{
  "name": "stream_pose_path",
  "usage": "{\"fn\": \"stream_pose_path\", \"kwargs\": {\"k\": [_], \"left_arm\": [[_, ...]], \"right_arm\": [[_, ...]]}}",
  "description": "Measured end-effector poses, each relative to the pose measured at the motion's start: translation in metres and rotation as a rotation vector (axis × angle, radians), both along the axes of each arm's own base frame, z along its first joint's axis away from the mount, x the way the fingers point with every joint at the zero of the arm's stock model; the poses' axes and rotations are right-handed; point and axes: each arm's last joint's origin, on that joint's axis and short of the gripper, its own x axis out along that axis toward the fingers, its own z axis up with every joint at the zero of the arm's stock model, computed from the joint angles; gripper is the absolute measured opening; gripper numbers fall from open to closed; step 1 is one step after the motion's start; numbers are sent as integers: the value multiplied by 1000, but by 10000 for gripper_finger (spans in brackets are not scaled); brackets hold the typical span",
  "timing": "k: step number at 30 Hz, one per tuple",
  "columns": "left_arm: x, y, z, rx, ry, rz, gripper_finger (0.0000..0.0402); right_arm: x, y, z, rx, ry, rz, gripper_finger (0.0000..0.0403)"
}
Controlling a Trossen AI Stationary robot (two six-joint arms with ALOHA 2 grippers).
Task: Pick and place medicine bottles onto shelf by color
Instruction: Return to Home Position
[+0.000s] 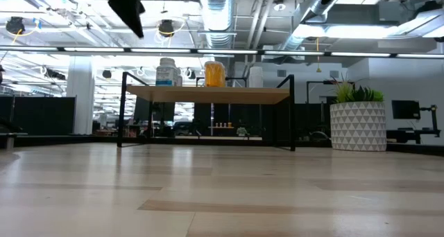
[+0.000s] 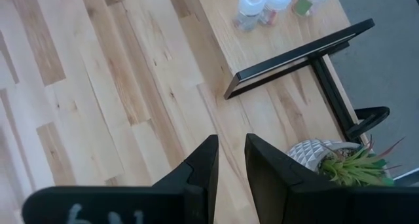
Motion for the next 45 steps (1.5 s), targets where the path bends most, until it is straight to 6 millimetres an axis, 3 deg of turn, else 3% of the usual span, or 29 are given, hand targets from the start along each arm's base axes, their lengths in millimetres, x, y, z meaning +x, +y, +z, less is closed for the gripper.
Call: {"fn": "stream_pose_path", "kwargs": {"k": [5, 9, 14, 20, 25, 31, 39, 45], "left_arm": [[-23, -16, 17, -75, -183, 3, 0], [-42, -33, 11, -88, -279, -29, 0], [-69, -59, -17, -91, -511, -83, 0], [-91, -74, -62, -49, -809, -161, 0], [-95, -79, -105, -19, -1032, -211, 0], [-97, -83, -153, -54, -1074, -184, 0], [-93, -88, -189, -51, -1175, -250, 0], [-92, -88, -196, -77, -1185, -238, 0]], "right_arm": [[1, 3, 0, 5, -2, 5, 98], [3, 8, 0, 5, -2, 34, 98], [5, 16, 0, 4, -2, 75, 98], [6, 20, 0, 4, -2, 93, 98], [6, 21, 0, 4, -2, 97, 98], [6, 21, 0, -14, 6, 132, 98], [6, 20, 0, -27, 12, 153, 98], [6, 22, 0, -31, 14, 180, 98]]}}
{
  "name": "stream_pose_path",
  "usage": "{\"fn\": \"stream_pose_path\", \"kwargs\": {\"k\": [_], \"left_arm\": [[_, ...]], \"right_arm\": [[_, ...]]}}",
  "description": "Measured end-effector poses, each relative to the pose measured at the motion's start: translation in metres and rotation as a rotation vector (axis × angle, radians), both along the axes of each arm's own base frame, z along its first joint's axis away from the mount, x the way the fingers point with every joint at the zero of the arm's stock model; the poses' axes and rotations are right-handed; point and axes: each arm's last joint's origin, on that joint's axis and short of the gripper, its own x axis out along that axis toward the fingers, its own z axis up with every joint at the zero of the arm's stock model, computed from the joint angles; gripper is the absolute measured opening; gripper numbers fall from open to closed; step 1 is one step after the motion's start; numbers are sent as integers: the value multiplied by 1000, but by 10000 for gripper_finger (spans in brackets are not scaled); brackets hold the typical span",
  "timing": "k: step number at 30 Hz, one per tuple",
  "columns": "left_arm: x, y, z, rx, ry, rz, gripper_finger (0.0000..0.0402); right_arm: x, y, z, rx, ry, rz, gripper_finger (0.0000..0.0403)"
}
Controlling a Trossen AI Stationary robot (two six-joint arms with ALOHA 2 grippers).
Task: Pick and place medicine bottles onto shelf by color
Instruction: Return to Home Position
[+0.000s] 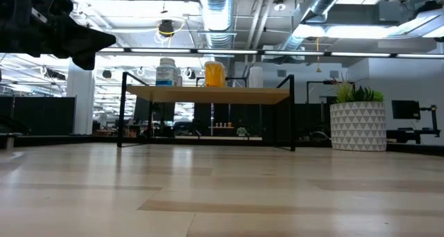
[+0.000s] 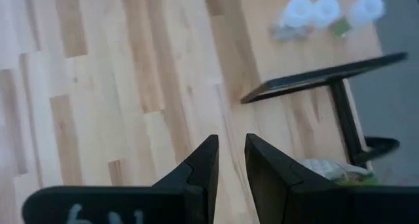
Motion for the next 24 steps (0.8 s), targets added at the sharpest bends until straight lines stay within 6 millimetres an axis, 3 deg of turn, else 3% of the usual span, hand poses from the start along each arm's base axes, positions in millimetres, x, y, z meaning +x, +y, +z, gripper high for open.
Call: {"fn": "stream_pose_path", "kwargs": {"k": [3, 6, 10, 18, 21, 24], "left_arm": [[0, 0, 0, -5, 3, -1, 0], [0, 0, -2, -29, 13, -6, 0], [0, -1, -2, -34, 13, -21, 0], [0, -1, -2, -32, 15, -21, 0], [0, -1, -2, -31, 15, -21, 0], [0, -1, -2, -54, 15, -32, 0]], "right_arm": [[-14, 5, -6, 28, 1, 27, 98], [-45, 16, -16, 57, -52, -7, 98], [-77, 30, -36, 89, -328, -25, 98], [-99, 45, -96, 100, -887, 116, 98], [-104, 46, -115, 11, -1113, 171, 98], [-111, 46, -142, -36, -1205, 203, 98]]}}
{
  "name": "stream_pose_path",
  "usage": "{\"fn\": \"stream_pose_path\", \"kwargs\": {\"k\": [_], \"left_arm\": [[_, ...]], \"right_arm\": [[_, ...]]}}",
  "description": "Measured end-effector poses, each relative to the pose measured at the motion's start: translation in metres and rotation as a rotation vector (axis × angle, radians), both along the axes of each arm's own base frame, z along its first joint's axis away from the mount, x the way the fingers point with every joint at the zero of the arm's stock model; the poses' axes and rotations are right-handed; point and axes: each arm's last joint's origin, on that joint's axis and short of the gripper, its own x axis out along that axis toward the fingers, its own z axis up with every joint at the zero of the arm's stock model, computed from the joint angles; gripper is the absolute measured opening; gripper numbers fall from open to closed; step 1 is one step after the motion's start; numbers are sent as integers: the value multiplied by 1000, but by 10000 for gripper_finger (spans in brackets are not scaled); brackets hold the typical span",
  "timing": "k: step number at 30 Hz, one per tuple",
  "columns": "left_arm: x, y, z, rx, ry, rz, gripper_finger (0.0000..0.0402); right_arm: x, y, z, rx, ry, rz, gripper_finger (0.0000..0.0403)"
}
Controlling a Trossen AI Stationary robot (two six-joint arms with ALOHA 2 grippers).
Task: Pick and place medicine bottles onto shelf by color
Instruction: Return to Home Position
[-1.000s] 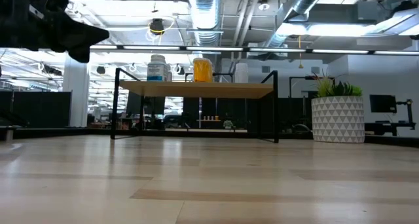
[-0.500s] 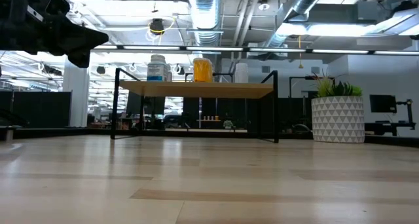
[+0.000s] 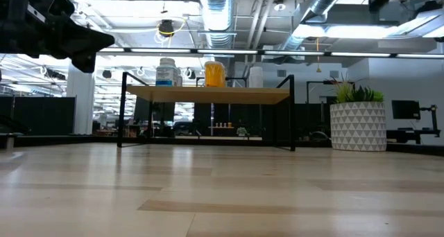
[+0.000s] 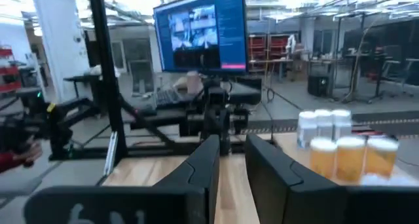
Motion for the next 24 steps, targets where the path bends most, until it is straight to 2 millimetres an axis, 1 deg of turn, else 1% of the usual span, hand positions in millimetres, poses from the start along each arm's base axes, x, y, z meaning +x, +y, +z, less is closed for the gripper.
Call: {"fn": "stream_pose_path", "kwargs": {"k": [5, 11, 16, 19, 22, 24], "left_arm": [[0, -1, -1, -32, 5, -31, 0], [0, -1, -1, -40, 5, -35, 0], [0, -1, -1, -43, 6, -34, 0], [0, -1, -1, -43, 6, -35, 0], [0, -1, -1, -43, 6, -35, 0], [0, -1, -1, -43, 6, -35, 0]], "right_arm": [[-4, 1, -55, 26, 4, 20, 98], [-5, 2, -92, 11, -40, 28, 98], [2, 2, -109, -23, -38, 20, 98], [5, 3, -123, -28, -12, 19, 98], [7, 3, -129, -30, -10, 17, 98], [8, 2, -133, -32, 31, 15, 98]]}}
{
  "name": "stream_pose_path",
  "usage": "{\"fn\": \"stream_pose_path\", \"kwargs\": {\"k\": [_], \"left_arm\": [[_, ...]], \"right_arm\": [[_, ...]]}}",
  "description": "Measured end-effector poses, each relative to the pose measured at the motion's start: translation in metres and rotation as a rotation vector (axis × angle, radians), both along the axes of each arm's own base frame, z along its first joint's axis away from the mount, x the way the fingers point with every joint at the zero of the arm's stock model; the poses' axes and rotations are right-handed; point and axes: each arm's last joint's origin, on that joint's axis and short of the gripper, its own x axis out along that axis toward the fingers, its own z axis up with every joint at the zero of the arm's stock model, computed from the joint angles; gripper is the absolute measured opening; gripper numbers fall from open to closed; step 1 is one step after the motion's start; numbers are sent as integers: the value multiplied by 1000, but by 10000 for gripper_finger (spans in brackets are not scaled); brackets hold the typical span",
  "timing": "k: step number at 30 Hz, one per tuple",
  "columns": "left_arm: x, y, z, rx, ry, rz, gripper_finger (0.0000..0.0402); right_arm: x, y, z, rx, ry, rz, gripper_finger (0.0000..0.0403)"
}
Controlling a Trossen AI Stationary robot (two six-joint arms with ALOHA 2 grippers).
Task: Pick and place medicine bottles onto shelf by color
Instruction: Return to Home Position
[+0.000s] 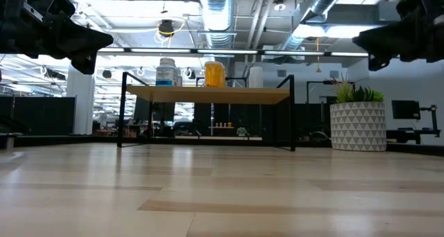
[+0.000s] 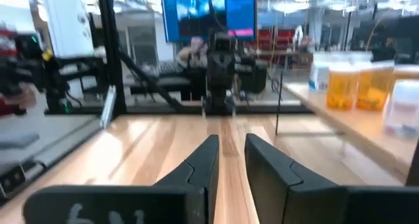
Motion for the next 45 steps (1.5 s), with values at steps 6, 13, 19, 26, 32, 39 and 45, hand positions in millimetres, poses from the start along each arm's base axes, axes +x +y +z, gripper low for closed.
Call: {"fn": "stream_pose_path", "kwargs": {"k": [6, 13, 19, 26, 32, 39, 45], "left_arm": [[0, 0, 0, -11, 0, 0, 0], [0, 0, 0, 0, 0, 1, 0], [0, 0, 0, 0, 0, 1, 0], [0, 0, 0, 0, 0, 1, 0], [0, 0, 0, 0, 1, 1, 0], [0, 0, 0, 1, 1, 1, 0], [0, 0, 0, 1, 1, 1, 0]], "right_arm": [[1, 0, -7, -70, 68, -5, 98], [1, 0, -8, -73, 76, -4, 98], [1, 0, -8, -73, 77, -4, 98], [1, 0, -8, -73, 78, -4, 98], [1, 0, -8, -73, 79, -4, 98], [1, 0, -8, -73, 79, -4, 98], [1, 0, -9, -73, 79, -5, 98]]}}
